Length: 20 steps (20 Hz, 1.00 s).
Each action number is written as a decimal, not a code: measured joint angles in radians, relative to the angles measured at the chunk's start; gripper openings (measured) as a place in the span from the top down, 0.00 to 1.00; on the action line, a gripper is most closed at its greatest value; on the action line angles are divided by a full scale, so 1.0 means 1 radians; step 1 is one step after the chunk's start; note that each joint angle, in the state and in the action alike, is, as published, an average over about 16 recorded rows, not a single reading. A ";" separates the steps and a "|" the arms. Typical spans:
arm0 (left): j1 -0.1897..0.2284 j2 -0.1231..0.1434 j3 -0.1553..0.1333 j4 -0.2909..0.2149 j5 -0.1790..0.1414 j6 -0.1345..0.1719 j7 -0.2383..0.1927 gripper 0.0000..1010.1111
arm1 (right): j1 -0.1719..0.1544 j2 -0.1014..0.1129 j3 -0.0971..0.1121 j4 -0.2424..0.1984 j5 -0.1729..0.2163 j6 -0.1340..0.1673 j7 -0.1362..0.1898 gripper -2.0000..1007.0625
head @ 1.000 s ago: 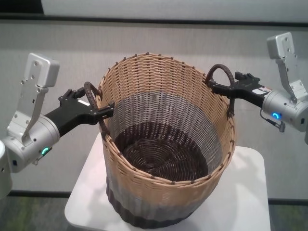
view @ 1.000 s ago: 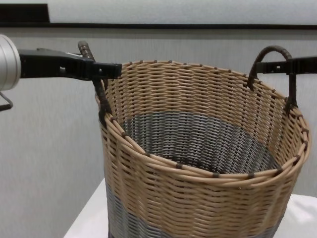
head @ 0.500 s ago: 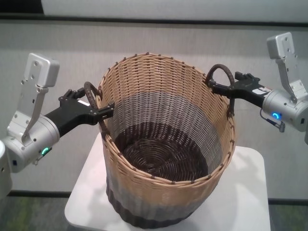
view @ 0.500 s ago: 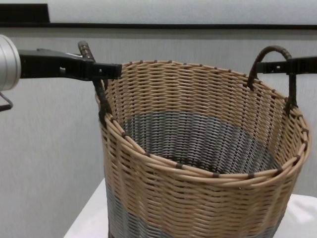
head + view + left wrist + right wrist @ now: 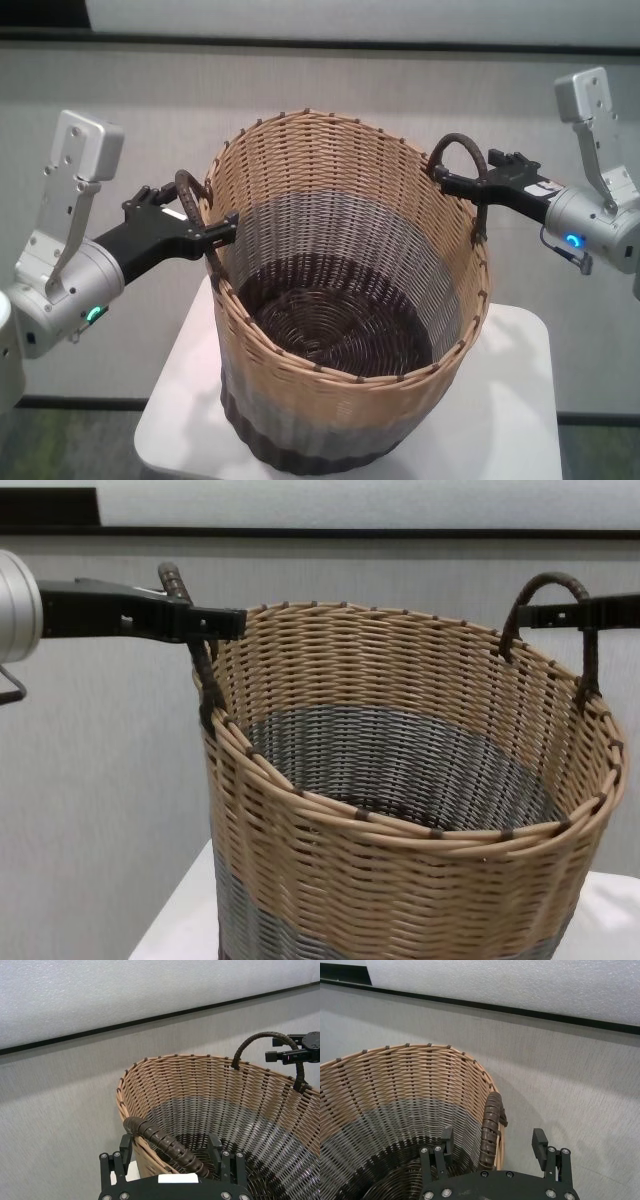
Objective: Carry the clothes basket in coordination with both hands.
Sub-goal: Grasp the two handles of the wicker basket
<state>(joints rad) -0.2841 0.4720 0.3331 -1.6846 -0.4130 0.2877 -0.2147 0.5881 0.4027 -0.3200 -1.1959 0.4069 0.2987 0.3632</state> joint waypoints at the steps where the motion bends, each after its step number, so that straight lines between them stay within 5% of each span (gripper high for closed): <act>1: 0.000 0.000 0.000 0.000 0.000 0.000 0.000 0.03 | 0.000 0.000 0.000 0.000 0.000 0.000 0.000 0.01; 10: 0.000 0.000 0.000 0.000 -0.001 0.001 0.000 0.20 | 0.000 0.000 0.000 0.000 0.000 0.000 0.000 0.10; 20: -0.001 0.000 0.000 0.000 -0.001 0.001 0.000 0.58 | 0.000 0.000 0.000 0.000 0.000 0.000 0.000 0.43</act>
<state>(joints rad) -0.2846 0.4720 0.3334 -1.6846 -0.4142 0.2887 -0.2147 0.5881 0.4027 -0.3200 -1.1960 0.4069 0.2987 0.3632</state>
